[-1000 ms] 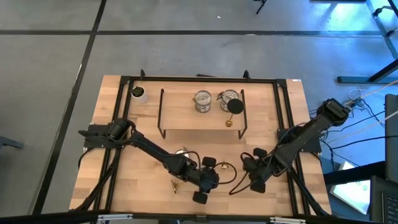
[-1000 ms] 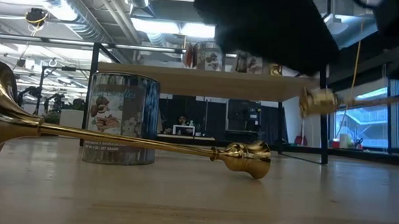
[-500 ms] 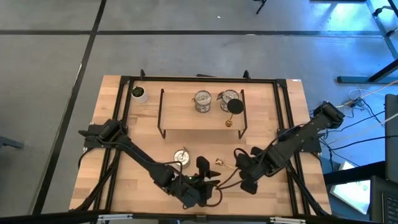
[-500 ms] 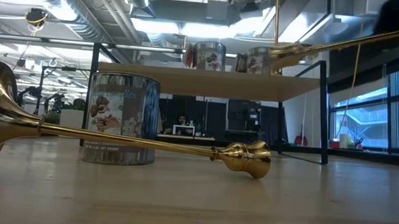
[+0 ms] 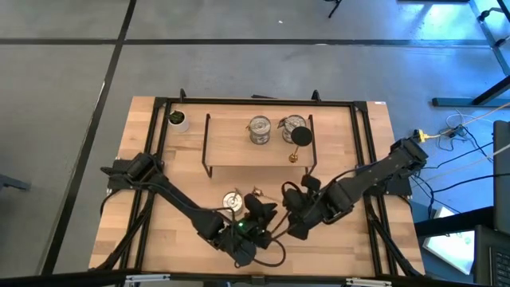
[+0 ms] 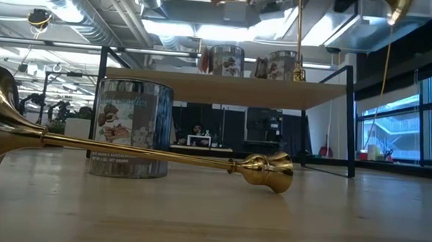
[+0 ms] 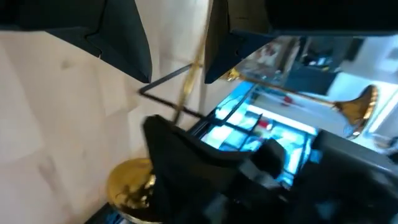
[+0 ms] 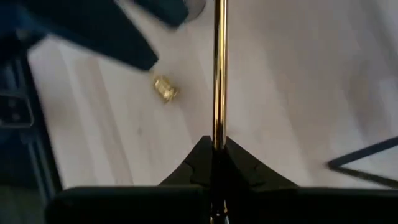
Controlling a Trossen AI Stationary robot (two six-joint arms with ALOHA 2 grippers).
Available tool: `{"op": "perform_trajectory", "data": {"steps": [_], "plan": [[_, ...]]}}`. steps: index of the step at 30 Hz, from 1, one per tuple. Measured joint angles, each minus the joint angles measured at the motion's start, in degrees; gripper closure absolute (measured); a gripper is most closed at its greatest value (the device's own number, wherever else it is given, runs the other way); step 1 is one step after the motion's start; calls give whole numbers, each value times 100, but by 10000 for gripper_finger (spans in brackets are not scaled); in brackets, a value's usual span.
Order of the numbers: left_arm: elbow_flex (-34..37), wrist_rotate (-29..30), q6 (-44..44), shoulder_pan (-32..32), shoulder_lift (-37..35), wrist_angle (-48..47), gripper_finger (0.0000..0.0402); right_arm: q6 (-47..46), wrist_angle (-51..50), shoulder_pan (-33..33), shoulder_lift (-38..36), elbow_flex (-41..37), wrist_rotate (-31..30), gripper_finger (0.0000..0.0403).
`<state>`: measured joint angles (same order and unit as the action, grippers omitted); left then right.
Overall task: Pick & Place candle stick holders
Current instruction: Put the right gold candle holder on the shelf
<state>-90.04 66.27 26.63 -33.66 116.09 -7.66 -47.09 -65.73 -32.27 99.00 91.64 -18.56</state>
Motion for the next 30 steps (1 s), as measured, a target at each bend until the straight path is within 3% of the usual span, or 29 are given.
{"op": "perform_trajectory", "data": {"steps": [9,25,30], "plan": [[-2,1101,1045,-54,306,452,258,46,-26,-6,7,100,-132,388],[-2,1074,1178,259,321,581,259,214,241,-45,7,100,-101,388],[-2,1045,1050,264,321,581,285,219,217,-46,7,100,-132,388]]}}
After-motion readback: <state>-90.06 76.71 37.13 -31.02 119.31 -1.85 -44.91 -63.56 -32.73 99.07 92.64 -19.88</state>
